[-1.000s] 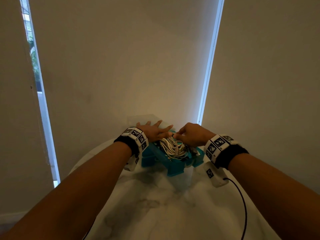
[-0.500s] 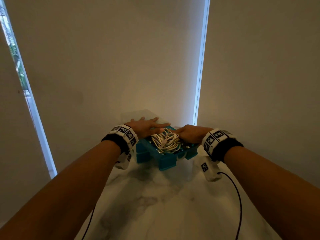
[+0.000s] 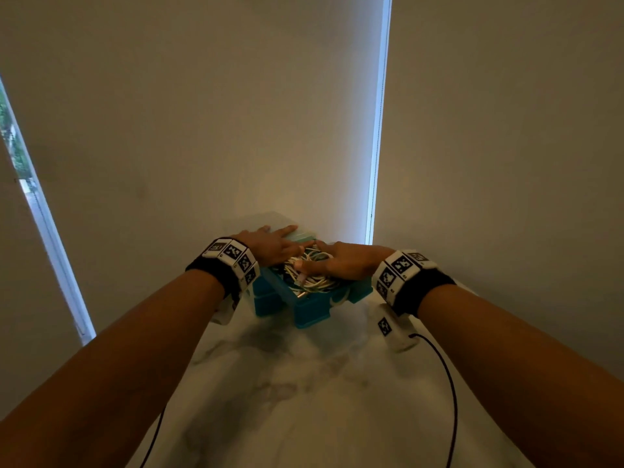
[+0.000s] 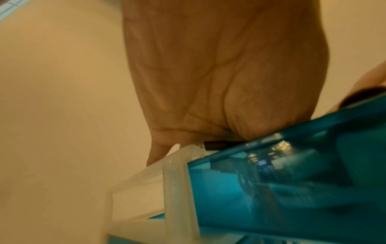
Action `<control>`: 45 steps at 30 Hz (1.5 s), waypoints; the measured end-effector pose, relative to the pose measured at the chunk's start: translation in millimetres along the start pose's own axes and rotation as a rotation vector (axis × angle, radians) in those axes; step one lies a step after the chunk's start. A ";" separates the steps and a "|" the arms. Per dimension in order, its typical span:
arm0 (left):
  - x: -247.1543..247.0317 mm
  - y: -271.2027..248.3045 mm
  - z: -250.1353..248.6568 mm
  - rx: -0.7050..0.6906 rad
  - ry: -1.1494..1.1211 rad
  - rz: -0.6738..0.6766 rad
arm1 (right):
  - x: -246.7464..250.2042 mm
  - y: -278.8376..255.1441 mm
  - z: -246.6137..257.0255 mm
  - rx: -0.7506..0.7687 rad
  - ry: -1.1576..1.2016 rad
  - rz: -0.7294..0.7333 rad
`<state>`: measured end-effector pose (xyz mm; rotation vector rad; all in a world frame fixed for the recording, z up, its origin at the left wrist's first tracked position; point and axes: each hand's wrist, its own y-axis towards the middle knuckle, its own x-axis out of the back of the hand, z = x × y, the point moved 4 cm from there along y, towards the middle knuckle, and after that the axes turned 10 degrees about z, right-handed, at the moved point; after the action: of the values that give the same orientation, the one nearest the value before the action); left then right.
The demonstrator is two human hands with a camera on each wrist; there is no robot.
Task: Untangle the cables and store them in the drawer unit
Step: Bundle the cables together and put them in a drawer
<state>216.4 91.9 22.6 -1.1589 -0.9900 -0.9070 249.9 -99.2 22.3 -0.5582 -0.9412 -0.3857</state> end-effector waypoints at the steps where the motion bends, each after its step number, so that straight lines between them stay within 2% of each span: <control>1: -0.5 1.1 2.0 -0.013 -0.018 -0.030 | 0.4 6.1 -2.7 -0.001 -0.031 -0.015; 8: 0.3 -9.5 -2.5 -0.183 -0.085 -0.141 | -1.3 14.3 0.4 -0.132 -0.186 -0.117; 12: 8.6 -10.1 -2.7 -0.126 -0.047 -0.280 | -1.1 14.7 5.8 -0.208 -0.220 -0.144; 15: 10.5 -11.3 -2.9 -0.068 0.028 -0.303 | -0.7 10.0 7.4 -0.197 -0.145 -0.170; 17: 9.8 -11.2 -1.4 -0.035 0.049 -0.274 | 1.1 3.7 5.9 -0.123 -0.082 -0.174; 20: 9.9 -9.6 -0.8 -0.025 0.055 -0.264 | 2.9 -11.3 0.9 0.133 -0.010 -0.100; 22: 9.2 -7.6 -0.6 -0.012 0.060 -0.268 | -1.7 -23.5 -3.9 0.237 -0.085 -0.018; 25: 9.1 -5.3 4.1 0.050 0.088 -0.263 | -10.9 -30.4 -5.0 0.300 -0.226 0.032; 31: 11.5 -9.3 3.9 0.041 0.035 -0.313 | -20.2 -24.5 6.2 0.334 -0.679 -0.181; 35: 10.7 -10.7 6.6 0.046 -0.010 -0.303 | -21.6 -20.4 17.6 0.355 -0.722 -0.234; 37: 10.7 -9.0 11.6 0.056 -0.105 -0.283 | -22.1 -17.6 20.1 0.369 -0.743 -0.241; 39: 10.3 -6.6 19.7 0.039 -0.261 -0.226 | -24.5 -16.1 17.4 0.404 -0.691 -0.263; 42: 7.7 -10.6 25.4 -0.081 -0.591 -0.112 | -25.4 -13.7 14.2 0.436 -0.644 -0.288; 43: 7.0 -12.9 25.0 -0.127 -0.631 -0.062 | -24.1 -12.3 14.3 0.436 -0.651 -0.291; 45: 8.2 -14.4 25.6 -0.139 -0.551 0.004 | -19.1 -9.9 14.3 0.427 -0.642 -0.286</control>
<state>201.7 114.0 37.5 -1.5744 -1.3784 -0.6688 225.0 -97.0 15.7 -0.1430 -1.6833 -0.2458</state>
